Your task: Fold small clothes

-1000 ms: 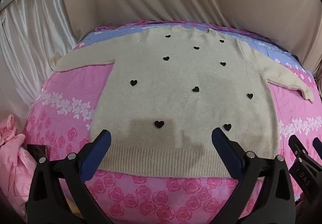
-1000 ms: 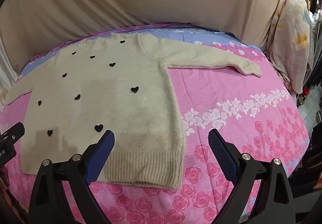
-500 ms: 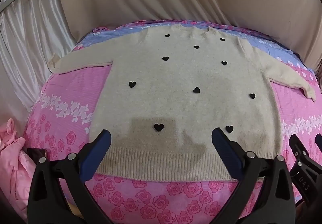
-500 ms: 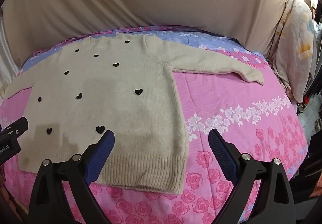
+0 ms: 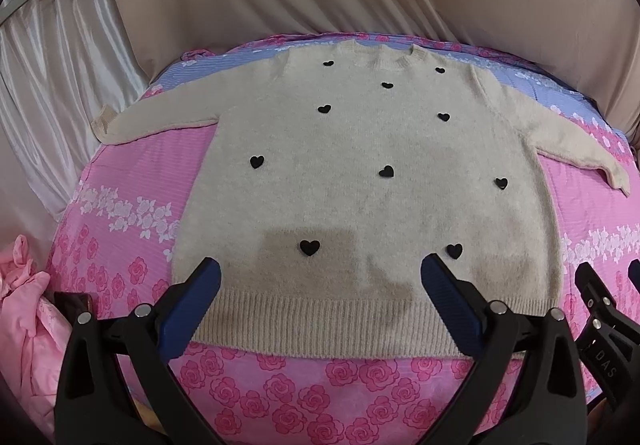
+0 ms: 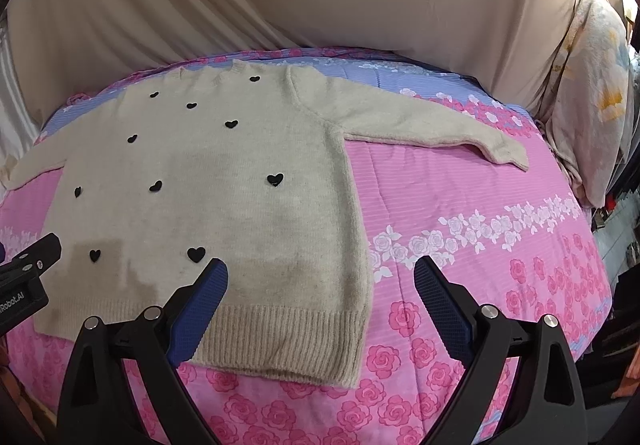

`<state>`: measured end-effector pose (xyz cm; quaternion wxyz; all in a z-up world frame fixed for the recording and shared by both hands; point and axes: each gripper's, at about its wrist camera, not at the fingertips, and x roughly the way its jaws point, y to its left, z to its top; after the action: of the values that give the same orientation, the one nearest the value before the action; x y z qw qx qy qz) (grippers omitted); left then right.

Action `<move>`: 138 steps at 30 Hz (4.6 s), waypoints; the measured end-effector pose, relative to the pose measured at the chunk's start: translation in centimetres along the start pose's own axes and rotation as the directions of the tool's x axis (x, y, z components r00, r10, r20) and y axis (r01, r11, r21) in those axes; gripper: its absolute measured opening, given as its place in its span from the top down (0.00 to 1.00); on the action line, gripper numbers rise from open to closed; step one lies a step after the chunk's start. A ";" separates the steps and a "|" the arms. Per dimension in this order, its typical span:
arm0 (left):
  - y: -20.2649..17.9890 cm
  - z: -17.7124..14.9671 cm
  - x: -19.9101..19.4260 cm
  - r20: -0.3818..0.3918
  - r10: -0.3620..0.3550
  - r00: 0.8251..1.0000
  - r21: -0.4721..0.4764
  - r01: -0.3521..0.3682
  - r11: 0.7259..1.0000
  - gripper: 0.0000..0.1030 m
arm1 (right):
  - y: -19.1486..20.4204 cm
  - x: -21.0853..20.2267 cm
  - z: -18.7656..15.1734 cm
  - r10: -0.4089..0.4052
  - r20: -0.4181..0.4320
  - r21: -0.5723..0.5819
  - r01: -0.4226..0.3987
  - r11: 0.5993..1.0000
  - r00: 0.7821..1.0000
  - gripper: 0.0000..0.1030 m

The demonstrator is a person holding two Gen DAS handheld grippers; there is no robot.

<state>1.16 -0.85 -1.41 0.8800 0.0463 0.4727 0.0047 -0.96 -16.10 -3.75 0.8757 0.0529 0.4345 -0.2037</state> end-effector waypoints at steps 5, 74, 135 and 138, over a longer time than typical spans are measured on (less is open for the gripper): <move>-0.1 -0.2 0.1 0.003 0.006 1.000 0.000 -0.006 1.000 0.05 | 0.0 0.1 -0.1 0.001 0.000 -0.005 -0.001 1.000 1.000 0.10; -1.6 1.0 1.9 -0.046 0.023 0.999 0.031 -0.022 0.999 0.05 | -0.9 2.7 1.1 0.009 -0.048 -0.013 -0.010 1.000 0.999 0.10; 4.7 5.7 8.4 -0.135 -0.048 0.990 -0.237 0.015 0.971 0.05 | 11.7 15.7 31.2 0.590 -0.047 -0.052 -0.592 0.805 0.806 0.88; 7.1 5.5 8.9 -0.129 -0.070 0.989 -0.296 0.029 0.955 0.05 | 17.6 19.7 27.2 0.546 -0.210 -0.121 -0.576 0.808 0.811 0.85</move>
<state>10.95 6.31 -5.20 0.8422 -0.0972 0.5273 0.0560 36.91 -13.52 -3.90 0.8587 0.1169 0.4867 0.1099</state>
